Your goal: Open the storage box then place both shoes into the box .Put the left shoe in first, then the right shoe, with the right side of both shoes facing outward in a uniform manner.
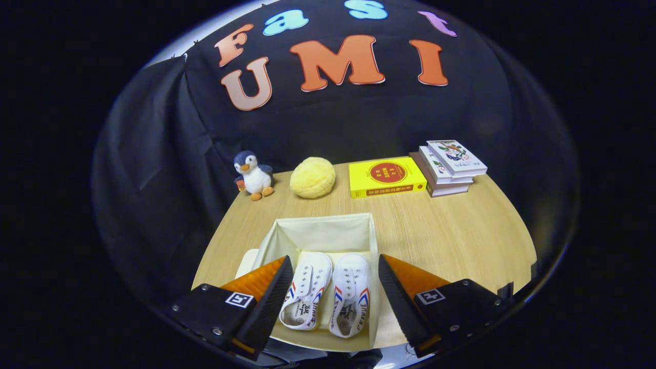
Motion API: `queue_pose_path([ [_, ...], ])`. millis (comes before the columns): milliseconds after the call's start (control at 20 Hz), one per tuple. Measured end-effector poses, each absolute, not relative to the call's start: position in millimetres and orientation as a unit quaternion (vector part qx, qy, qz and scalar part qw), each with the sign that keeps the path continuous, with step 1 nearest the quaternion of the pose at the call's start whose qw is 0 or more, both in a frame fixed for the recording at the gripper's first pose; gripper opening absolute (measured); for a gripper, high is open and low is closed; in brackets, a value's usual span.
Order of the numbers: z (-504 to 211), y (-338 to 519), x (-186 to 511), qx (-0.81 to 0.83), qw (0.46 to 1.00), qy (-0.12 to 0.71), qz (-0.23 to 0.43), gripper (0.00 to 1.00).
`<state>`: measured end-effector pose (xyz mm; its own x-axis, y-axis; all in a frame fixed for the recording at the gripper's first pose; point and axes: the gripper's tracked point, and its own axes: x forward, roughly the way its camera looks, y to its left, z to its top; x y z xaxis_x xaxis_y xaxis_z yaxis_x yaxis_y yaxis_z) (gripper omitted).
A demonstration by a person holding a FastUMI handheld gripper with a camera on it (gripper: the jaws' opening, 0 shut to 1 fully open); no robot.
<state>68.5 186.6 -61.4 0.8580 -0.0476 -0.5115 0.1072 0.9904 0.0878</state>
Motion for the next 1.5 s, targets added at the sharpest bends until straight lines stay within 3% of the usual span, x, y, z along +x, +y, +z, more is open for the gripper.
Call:
queue_pose_path([
  [150, -24, 164, 63, 0.060, 0.971, 0.229, -0.034, 0.99],
  [650, 83, 44, 27, 0.036, 0.989, 0.106, -0.102, 0.99],
  [1000, 94, -16, 13, 0.048, 0.987, 0.083, -0.127, 0.99],
  [1500, 89, -51, 17, 0.059, 0.988, 0.090, -0.108, 0.99],
])
